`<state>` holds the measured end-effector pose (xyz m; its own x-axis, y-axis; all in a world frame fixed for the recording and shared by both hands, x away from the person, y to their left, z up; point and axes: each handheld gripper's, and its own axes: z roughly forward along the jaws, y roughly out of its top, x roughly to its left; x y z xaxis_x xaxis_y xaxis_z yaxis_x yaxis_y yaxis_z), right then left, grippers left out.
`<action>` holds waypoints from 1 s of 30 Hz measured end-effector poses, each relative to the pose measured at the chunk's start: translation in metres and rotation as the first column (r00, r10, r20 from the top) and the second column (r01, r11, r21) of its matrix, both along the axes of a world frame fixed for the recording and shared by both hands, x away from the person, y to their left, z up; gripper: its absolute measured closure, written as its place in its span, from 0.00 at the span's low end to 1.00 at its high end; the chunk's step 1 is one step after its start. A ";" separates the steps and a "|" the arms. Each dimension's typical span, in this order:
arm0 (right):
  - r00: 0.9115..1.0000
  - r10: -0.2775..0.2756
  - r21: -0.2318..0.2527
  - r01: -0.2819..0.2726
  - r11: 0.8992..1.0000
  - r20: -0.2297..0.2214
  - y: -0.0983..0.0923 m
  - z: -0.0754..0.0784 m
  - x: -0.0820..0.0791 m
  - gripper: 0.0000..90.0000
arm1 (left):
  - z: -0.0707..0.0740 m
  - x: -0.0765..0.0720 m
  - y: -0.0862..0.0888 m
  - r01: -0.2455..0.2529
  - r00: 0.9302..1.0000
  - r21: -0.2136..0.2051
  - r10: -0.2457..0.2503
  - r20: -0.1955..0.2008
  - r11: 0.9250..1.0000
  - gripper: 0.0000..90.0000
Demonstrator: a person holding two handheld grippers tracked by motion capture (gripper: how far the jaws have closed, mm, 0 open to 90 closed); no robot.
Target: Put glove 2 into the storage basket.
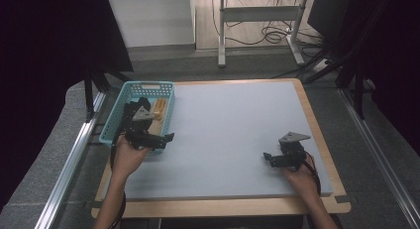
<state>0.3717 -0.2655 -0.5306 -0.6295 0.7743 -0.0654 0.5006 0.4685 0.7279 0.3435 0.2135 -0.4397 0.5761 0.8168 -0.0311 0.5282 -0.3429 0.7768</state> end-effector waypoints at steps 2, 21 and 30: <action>1.000 0.000 0.000 0.000 1.000 0.000 0.000 0.000 0.000 0.18 | -0.001 0.000 -0.003 0.005 1.000 0.002 -0.005 0.000 1.000 0.00; 1.000 0.000 0.001 0.000 1.000 0.002 0.000 0.000 0.000 0.18 | -0.012 -0.006 -0.030 0.064 0.998 -0.028 -0.063 0.015 0.998 0.00; 1.000 0.000 0.001 0.000 1.000 0.002 0.000 0.000 0.000 0.18 | -0.019 -0.009 -0.042 0.093 0.996 -0.029 -0.092 0.022 0.995 0.00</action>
<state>0.3716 -0.2653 -0.5307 -0.6294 0.7743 -0.0658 0.4992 0.4678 0.7293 0.3343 0.1717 -0.4585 0.6498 0.7589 -0.0423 0.4794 -0.3660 0.7976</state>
